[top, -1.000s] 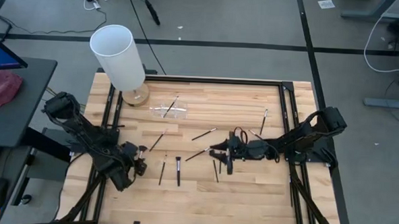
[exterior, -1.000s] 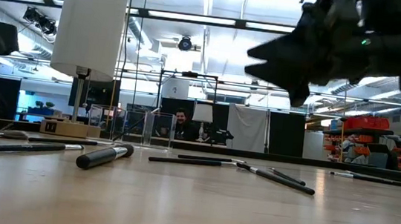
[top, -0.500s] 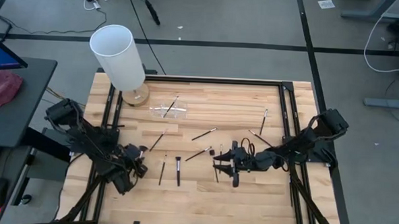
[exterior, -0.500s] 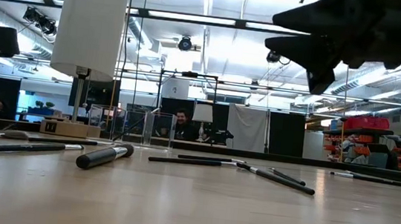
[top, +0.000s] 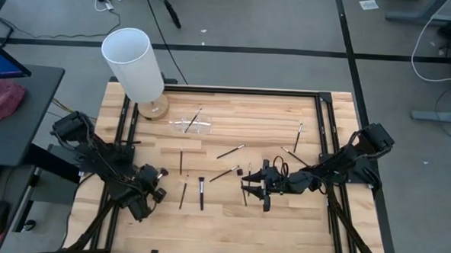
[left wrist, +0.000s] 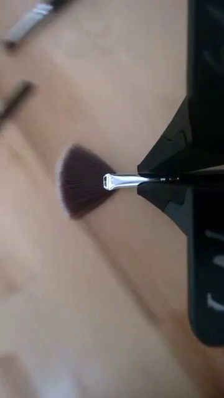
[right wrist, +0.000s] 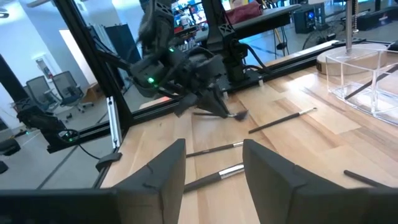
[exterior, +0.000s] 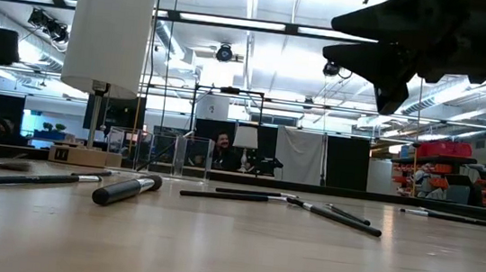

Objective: Put items in baskets/containers
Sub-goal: Put the highlighter brush into the transparent organizer

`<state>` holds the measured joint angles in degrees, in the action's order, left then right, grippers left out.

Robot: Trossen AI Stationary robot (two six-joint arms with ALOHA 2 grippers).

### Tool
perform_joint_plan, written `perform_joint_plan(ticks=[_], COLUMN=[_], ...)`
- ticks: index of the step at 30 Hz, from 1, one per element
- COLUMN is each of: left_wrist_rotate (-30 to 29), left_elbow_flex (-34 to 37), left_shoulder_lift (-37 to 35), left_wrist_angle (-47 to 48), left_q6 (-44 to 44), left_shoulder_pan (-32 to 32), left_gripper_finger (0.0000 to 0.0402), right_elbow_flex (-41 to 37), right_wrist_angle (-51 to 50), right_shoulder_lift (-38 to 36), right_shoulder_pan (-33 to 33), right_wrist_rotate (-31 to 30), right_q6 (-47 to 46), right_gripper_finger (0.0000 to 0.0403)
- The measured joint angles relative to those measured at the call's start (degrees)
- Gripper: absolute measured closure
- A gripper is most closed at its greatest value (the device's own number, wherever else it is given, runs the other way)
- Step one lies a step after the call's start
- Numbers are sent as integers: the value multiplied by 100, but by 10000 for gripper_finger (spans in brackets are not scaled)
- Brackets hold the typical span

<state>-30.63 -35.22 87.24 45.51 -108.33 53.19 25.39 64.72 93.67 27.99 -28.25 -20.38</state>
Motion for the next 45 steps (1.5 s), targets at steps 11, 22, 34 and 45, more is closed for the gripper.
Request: perform_joint_plan(ticks=[11, 22, 34, 45], left_wrist_rotate=[-2009, -3321, -2358, -1054], left_elbow_flex=[-635, -639, -647, -647], left_shoulder_lift=[-175, -186, -190, -175], left_wrist_angle=[77, -3572, -4453, -4019], left_q6=[878, 5139, 6378, 4897], left_shoulder_pan=[4, -454, -1056, -1405], left_gripper_finger=[388, 401, 394, 385], right_elbow_flex=[552, 1195, 1687, 1805], right_wrist_angle=[-536, -1566, -963, -989], right_shoulder_lift=[0, 2, 1368, 1394], right_shoulder_pan=[-4, -4, -4, -4], right_wrist_rotate=[85, 85, 212, 258], right_q6=[239, 483, 257, 695], right_gripper_finger=[241, 241, 241, 241])
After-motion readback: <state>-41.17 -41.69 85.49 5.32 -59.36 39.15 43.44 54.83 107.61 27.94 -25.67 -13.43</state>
